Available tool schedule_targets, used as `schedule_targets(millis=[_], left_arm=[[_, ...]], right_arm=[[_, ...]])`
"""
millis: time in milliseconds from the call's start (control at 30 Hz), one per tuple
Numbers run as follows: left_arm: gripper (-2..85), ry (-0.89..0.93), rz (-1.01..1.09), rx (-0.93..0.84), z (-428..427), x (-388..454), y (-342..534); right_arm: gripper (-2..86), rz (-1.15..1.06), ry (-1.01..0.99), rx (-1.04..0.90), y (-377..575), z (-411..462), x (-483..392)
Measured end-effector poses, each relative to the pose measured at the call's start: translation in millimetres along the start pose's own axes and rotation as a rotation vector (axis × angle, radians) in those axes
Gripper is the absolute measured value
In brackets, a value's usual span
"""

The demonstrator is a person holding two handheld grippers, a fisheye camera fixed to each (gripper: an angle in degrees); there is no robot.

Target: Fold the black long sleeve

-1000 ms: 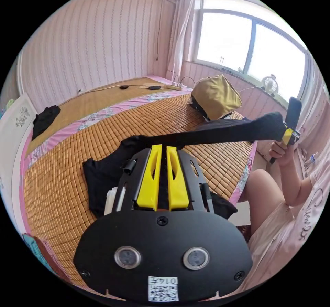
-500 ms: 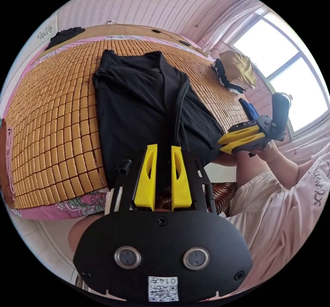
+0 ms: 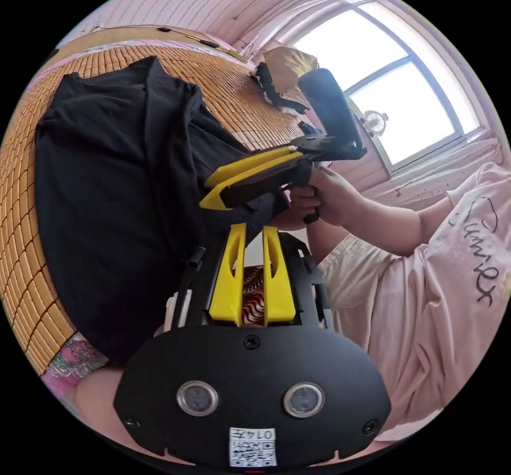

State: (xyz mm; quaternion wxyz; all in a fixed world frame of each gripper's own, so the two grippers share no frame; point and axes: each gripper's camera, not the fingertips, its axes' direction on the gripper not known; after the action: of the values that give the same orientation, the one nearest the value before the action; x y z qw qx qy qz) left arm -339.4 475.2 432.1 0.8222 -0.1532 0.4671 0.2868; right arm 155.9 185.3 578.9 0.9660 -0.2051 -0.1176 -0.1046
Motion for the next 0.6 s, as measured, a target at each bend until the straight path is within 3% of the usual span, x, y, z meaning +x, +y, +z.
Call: schedule_targets(millis=[167,400,600], left_arm=[[6.4,-0.255,-0.102,0.004,-28.0,-28.8,8.7],[8.3,-0.235,-0.123,-0.052,12.4,-24.9,-7.3],[-0.6,-0.319,-0.056,-0.074,12.3,-6.6,-17.0]], right_arm=[[2.6,-0.017,0.097,-0.048,-16.3,6.4,-6.8],[1.1,0.026,0.185,-0.109,-3.7,-5.4,7.4],[0.9,0.012,0.107,-0.034,-21.7,-27.5,0.0]])
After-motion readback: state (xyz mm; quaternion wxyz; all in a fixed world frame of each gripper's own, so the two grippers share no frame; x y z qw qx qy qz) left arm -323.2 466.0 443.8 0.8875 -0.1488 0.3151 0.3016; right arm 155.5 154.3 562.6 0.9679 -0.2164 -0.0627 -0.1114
